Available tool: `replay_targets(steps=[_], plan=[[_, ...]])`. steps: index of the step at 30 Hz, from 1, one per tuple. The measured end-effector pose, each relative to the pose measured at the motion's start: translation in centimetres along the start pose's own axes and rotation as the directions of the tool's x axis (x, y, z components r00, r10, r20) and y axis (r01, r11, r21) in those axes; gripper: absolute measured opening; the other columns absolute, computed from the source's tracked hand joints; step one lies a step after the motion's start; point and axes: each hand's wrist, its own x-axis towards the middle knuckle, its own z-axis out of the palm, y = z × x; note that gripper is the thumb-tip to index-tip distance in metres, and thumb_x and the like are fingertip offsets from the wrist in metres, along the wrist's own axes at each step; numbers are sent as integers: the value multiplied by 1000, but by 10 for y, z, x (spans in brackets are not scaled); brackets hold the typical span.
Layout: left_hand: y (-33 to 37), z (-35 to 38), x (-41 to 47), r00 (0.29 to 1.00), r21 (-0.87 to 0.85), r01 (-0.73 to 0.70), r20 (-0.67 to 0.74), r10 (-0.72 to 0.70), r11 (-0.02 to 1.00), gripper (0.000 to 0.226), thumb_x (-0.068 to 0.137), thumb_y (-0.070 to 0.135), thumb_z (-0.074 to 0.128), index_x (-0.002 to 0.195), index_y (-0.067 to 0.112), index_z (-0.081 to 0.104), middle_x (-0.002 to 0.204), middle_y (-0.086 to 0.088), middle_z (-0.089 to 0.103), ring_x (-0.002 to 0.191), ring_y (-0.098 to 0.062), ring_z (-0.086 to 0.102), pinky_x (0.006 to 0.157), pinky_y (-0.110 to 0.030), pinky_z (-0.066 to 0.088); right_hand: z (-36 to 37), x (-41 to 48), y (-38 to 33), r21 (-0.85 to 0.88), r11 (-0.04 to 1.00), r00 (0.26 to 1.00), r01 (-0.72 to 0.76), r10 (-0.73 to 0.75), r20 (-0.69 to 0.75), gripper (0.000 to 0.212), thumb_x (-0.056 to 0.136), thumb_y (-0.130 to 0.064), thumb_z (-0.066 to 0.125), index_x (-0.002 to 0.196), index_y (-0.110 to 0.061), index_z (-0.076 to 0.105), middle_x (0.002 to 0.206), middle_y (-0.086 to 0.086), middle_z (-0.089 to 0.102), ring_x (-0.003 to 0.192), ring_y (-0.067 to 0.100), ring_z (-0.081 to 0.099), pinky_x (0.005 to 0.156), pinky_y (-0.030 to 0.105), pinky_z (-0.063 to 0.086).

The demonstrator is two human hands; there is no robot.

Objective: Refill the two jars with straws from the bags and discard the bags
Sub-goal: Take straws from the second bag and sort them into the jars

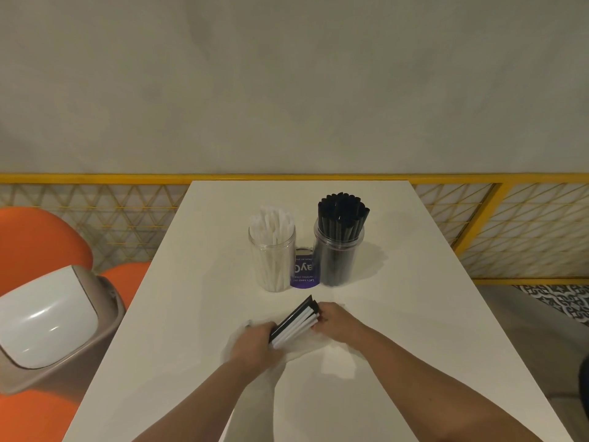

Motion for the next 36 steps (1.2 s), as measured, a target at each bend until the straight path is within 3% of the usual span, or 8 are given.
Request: replay_targets(steps=[3, 5, 10, 16, 23, 31, 33, 36], plan=[[-2, -1, 2, 1000, -54, 30, 4, -29, 998, 16, 67, 25, 62, 81, 30, 57, 76, 8, 62, 77, -17, 61, 65, -24, 44, -2, -5, -3, 147, 988, 999, 48, -47, -15, 32, 85, 0, 55, 116, -7, 55, 107, 11, 66, 94, 17, 56, 79, 22, 43], [-3, -5, 3, 998, -81, 65, 27, -63, 995, 22, 61, 30, 64, 83, 29, 62, 76, 7, 65, 75, -17, 63, 64, -25, 46, 1, -4, 0, 135, 990, 999, 38, -35, -23, 34, 85, -8, 54, 119, -16, 53, 95, 4, 64, 91, 17, 55, 77, 24, 42], [-5, -14, 6, 991, -217, 82, 121, -57, 973, 36, 65, 31, 80, 96, 22, 67, 87, 1, 67, 79, -17, 63, 71, -26, 48, 10, 0, 8, -314, 949, 996, -2, -26, -87, 9, 89, -32, 52, 87, -27, 60, 75, -10, 51, 91, 19, 52, 88, 32, 32], [-4, -34, -2, 966, -566, 134, 256, 19, 814, 37, 53, 21, 82, 87, 15, 69, 80, -3, 68, 71, -15, 66, 69, -24, 53, 10, 1, 4, -567, 822, 981, 43, -143, -132, 27, 94, -30, 46, 101, -15, 68, 99, 2, 61, 103, 26, 48, 98, 34, 28], [-7, -40, -2, 983, -738, 182, 154, -101, 650, 40, 54, 22, 81, 87, 4, 69, 73, -9, 71, 66, -21, 69, 60, -28, 53, 11, 1, -1, -807, 590, 963, 16, -226, -147, 28, 97, -19, 40, 116, -10, 57, 121, 9, 58, 118, 26, 44, 99, 38, 29], [-8, -50, -8, 990, -813, 139, 132, -53, 565, 45, 55, 29, 84, 89, 5, 66, 72, -8, 69, 70, -24, 69, 66, -32, 55, 2, -3, 2, -787, 612, 948, -76, -199, -247, 32, 95, -19, 45, 124, -9, 49, 130, 7, 46, 125, 24, 40, 105, 34, 29], [-6, -52, -10, 994, -831, 106, 96, -47, 546, 41, 57, 31, 82, 84, 6, 64, 71, -7, 65, 68, -22, 65, 66, -29, 55, 0, -9, -2, -714, 698, 896, 56, -350, -271, 29, 97, -29, 40, 119, -13, 50, 124, 3, 51, 117, 21, 46, 93, 30, 29], [2, -55, -10, 998, -845, 61, 47, -39, 531, 35, 57, 30, 82, 77, 9, 62, 68, -5, 60, 65, -19, 60, 64, -28, 52, 3, -19, -13, -525, 783, 867, 334, -474, -154, 57, 83, -60, 40, 124, -22, 50, 122, -5, 51, 114, 14, 44, 86, 25, 21]])
